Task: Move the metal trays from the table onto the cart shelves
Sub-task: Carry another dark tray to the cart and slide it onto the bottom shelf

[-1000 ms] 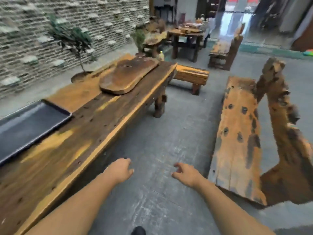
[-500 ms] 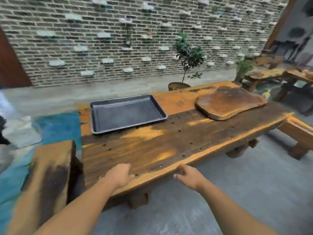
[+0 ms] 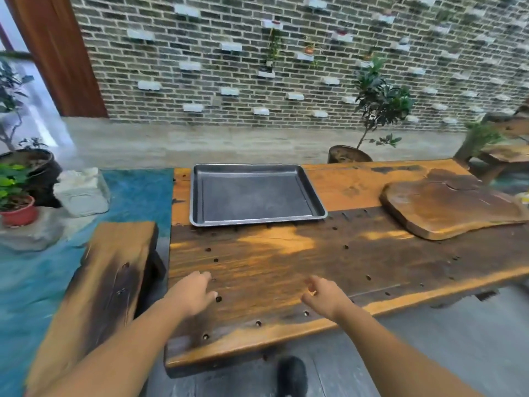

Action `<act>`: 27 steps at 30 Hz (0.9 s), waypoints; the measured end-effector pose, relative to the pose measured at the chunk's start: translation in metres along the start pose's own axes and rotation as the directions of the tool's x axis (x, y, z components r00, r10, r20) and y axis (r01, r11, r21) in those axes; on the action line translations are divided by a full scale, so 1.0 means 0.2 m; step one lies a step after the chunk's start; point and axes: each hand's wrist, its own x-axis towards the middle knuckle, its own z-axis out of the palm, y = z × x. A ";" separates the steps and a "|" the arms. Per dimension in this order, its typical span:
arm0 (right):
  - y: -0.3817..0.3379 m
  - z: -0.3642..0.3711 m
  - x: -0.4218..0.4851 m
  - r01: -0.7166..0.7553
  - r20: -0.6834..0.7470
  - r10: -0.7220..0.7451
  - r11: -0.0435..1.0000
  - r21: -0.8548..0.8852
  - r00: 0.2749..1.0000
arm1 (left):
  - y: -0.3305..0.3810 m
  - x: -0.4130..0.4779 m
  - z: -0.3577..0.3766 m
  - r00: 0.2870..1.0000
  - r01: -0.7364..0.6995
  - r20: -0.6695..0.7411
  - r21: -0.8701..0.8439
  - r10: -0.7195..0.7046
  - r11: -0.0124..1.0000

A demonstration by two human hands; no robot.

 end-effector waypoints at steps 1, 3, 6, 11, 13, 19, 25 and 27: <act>-0.01 -0.02 0.06 0.020 -0.007 -0.020 1.000 -0.013 1.000 | 0.01 0.05 -0.01 1.000 0.003 -0.006 -0.001 -0.003 1.000; -0.03 -0.05 0.18 0.046 -0.009 -0.046 0.998 -0.046 0.999 | 0.03 0.14 -0.04 1.000 0.009 -0.018 -0.002 -0.009 1.000; -0.02 -0.12 0.39 0.077 -0.016 -0.079 0.992 -0.100 0.997 | 0.07 0.29 -0.07 1.000 0.023 -0.021 0.010 -0.023 1.000; 0.06 -0.26 0.81 0.117 -0.006 -0.119 0.984 -0.131 0.993 | 0.15 0.62 -0.07 0.998 0.069 -0.013 0.021 -0.069 0.997; 0.11 -0.30 0.98 0.114 -0.007 -0.116 0.984 -0.138 0.993 | 0.19 0.77 -0.07 0.995 0.098 -0.007 0.031 -0.098 0.995; 0.28 -0.41 1.47 0.171 -0.002 -0.175 0.964 -0.201 0.984 | 0.32 1.19 -0.06 0.984 0.177 -0.002 0.079 -0.177 0.981; 0.33 -0.45 1.96 0.291 0.054 -0.296 0.863 -0.412 0.954 | 0.32 1.56 -0.03 0.970 0.245 -0.006 0.060 -0.245 0.968; 0.33 -0.45 2.09 0.305 0.112 -0.285 0.843 -0.443 0.952 | 0.30 1.65 -0.01 0.959 0.284 0.001 0.044 -0.284 0.958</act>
